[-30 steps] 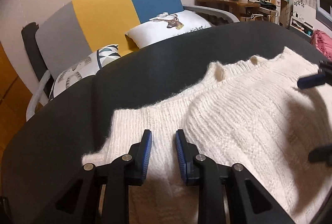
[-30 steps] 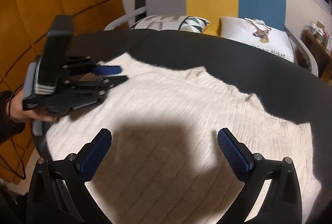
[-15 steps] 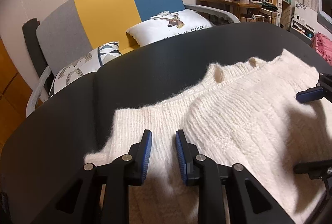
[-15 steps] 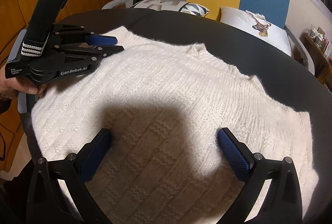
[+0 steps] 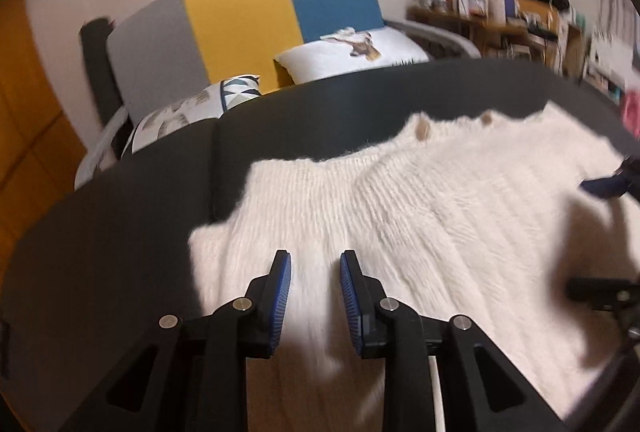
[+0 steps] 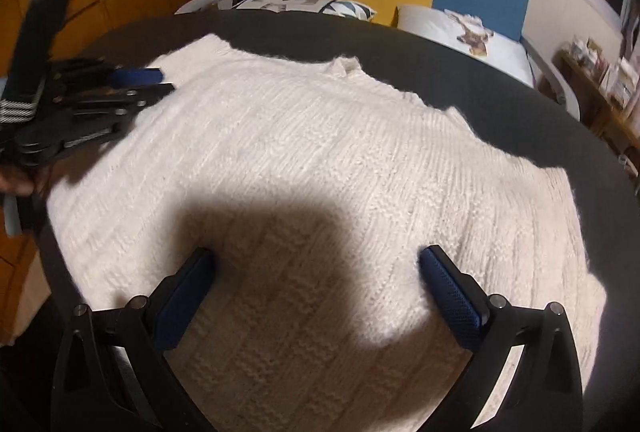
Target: Fold clothes
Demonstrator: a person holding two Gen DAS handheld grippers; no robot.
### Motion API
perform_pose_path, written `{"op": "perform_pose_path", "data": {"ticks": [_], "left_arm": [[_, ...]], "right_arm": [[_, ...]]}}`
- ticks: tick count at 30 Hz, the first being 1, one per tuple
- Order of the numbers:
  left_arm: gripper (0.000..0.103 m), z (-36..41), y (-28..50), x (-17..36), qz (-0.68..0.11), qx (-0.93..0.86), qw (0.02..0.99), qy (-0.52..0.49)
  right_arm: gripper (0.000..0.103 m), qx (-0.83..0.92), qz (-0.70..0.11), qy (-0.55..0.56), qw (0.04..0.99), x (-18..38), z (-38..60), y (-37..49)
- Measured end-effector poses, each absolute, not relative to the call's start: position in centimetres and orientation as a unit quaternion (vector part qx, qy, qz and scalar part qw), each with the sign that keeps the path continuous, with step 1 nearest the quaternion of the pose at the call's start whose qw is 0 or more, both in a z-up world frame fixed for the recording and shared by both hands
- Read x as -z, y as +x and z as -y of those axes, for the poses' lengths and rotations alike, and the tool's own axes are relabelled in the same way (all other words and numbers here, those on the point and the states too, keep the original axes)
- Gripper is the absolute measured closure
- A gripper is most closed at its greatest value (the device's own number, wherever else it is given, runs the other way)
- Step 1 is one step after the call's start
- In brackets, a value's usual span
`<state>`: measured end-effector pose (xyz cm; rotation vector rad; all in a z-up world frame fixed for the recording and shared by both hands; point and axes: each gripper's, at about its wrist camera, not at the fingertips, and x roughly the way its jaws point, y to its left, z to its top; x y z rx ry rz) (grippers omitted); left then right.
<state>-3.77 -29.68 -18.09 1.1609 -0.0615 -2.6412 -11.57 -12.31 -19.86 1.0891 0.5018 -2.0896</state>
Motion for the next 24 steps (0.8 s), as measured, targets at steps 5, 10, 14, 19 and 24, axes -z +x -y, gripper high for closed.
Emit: {"op": "perform_pose_path", "data": {"ticks": [5,10,14,19,24], "left_arm": [[0.077,29.1,0.4,18.8,0.015,0.905,0.119,0.408],[0.076,29.4,2.5,19.5,-0.028,0.911,0.111,0.397],[0.076,30.4,2.5,18.9,-0.071,0.903,0.087,0.414],[0.073,31.3,0.3,16.6,-0.017,0.919,0.042,0.392],[0.069,32.4,-6.2,15.2,0.079,0.915,-0.063,0.391]], "right_arm": [[0.0,0.8,-0.187,0.429,0.375,18.0,11.5,-10.7],[0.0,0.793,-0.166,0.443,0.384,18.0,9.2,-9.5],[0.0,0.78,-0.19,0.469,0.369,20.2,8.2,-8.8],[0.0,0.772,-0.186,0.471,0.384,20.3,7.6,-8.9],[0.0,0.765,-0.194,0.467,0.398,20.4,7.5,-9.2]]}}
